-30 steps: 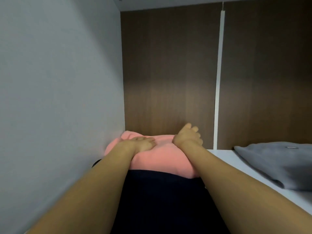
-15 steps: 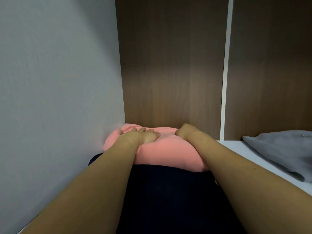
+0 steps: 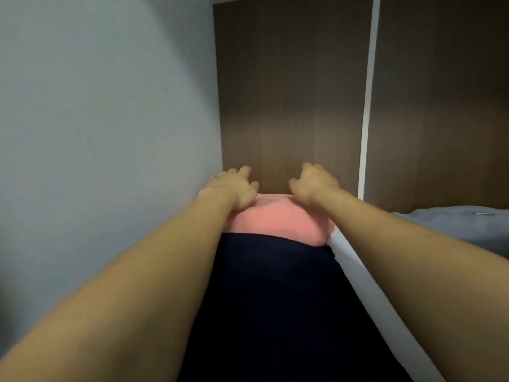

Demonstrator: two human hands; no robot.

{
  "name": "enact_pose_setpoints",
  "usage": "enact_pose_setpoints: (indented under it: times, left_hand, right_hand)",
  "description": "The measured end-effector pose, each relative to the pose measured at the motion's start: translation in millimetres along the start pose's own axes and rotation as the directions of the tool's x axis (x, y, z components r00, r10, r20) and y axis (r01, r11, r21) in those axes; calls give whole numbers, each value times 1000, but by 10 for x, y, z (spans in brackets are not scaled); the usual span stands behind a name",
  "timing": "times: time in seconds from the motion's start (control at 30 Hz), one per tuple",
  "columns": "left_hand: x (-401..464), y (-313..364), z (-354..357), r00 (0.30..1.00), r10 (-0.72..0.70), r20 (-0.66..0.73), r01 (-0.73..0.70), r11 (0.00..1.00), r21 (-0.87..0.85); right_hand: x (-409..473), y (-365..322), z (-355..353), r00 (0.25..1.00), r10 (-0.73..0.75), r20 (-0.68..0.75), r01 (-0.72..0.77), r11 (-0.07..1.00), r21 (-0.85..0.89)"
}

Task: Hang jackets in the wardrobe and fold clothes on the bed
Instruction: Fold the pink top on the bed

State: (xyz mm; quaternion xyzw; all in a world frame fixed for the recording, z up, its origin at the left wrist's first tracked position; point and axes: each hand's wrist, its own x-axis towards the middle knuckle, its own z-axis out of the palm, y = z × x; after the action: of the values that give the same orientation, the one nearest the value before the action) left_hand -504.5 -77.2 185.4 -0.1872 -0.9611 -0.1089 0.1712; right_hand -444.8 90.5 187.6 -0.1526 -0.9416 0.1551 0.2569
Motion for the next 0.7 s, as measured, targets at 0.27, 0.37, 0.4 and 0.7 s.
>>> enact_pose_setpoints:
  times: [0.27,0.37,0.4,0.7]
  left_hand:
    - [-1078,49,-778,974,64,-220,-12,974,227]
    - [-1554,89,-1035,950,85,-299,-8,968,252]
    - [-1726,96,-1102,943,84,-321,4,965,262]
    - [-3269,-66,-1376,883,10,-469,200,897,394]
  right_hand:
    - [-781,-216,-620,978,-206,-41,210,962,176]
    - [-1120,-304,-839,959,-275,-65,282,928,241]
    - [-1238,-338,-903,952,-298,-68,306,914,266]
    - [-2411,-593,-974,882,-470,8,422,800,426]
